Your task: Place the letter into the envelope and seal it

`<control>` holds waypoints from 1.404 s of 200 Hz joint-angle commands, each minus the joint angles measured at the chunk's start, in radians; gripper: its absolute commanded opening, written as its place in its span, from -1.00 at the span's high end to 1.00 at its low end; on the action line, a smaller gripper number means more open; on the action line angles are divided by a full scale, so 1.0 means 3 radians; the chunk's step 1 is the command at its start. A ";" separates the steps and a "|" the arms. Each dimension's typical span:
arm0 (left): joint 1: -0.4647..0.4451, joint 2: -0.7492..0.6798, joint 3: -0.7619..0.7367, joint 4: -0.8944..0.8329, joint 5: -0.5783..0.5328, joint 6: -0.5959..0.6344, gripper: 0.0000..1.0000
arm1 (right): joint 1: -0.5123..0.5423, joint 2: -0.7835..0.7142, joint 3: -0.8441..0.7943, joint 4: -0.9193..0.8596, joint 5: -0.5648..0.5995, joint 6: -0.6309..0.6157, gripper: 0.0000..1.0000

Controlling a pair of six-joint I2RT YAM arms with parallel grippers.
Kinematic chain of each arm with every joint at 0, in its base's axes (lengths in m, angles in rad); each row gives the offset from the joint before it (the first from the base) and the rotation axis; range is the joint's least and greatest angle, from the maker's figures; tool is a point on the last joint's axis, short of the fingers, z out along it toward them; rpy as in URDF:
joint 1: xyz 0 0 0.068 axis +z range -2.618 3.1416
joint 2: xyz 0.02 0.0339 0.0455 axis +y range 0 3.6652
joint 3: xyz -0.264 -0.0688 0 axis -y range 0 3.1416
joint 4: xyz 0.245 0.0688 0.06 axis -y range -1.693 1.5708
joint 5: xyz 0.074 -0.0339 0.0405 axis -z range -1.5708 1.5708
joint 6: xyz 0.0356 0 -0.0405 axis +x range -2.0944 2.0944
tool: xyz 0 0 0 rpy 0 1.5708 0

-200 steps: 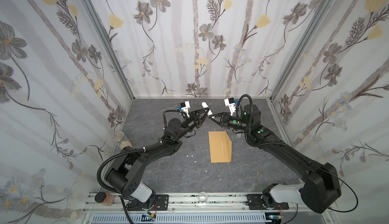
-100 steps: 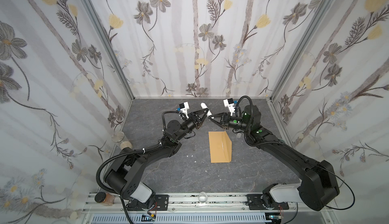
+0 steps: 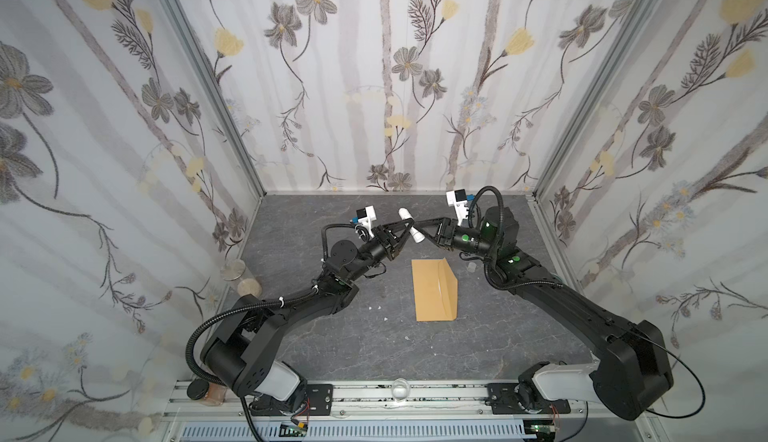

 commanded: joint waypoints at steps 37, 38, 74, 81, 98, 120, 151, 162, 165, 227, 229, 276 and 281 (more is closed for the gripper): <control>0.0037 -0.0077 0.0653 -0.1809 -0.0078 0.0424 1.00 | 0.0566 -0.0350 0.0306 -0.1306 0.1920 -0.1775 0.22; 0.0041 -0.0077 0.0663 -0.1826 -0.0078 0.0430 1.00 | 0.0581 -0.0351 0.0309 -0.1313 0.1936 -0.1800 0.22; 0.0078 -0.0046 0.0883 -0.2190 0.0015 0.0564 1.00 | 0.0877 -0.0392 0.0213 -0.1468 0.2747 -0.2280 0.21; 0.0078 -0.0042 0.0907 -0.2225 0.0028 0.0580 1.00 | 0.0883 -0.0393 0.0196 -0.1459 0.2788 -0.2318 0.21; 0.0083 -0.0026 0.0947 -0.2262 0.0073 0.0587 1.00 | 0.0883 -0.0378 0.0200 -0.1440 0.2792 -0.2405 0.20; 0.0083 -0.0003 0.0979 -0.2268 0.0120 0.0575 1.00 | 0.0887 -0.0320 0.0237 -0.1410 0.2716 -0.2473 0.20; 0.0080 0.0016 0.1019 -0.2268 0.0165 0.0569 1.00 | 0.0893 -0.0216 0.0299 -0.1382 0.2628 -0.2512 0.20; 0.0080 0.0013 0.1028 -0.2268 0.0166 0.0565 1.00 | 0.0893 -0.0185 0.0327 -0.1375 0.2598 -0.2518 0.19; 0.0080 0.0018 0.1031 -0.2268 0.0168 0.0568 1.00 | 0.0893 -0.0176 0.0332 -0.1370 0.2592 -0.2519 0.19; 0.0083 0.0061 0.1097 -0.2268 0.0208 0.0559 1.00 | 0.0895 -0.0031 0.0435 -0.1392 0.2538 -0.2553 0.25; 0.0081 0.0065 0.1101 -0.2268 0.0209 0.0562 1.00 | 0.0895 -0.0026 0.0435 -0.1388 0.2540 -0.2551 0.25; 0.0086 0.0077 0.1115 -0.2263 0.0224 0.0558 1.00 | 0.0893 0.0015 0.0470 -0.1367 0.2478 -0.2516 0.65; 0.0086 0.0078 0.1113 -0.2263 0.0228 0.0560 1.00 | 0.0893 0.0016 0.0474 -0.1362 0.2452 -0.2503 0.67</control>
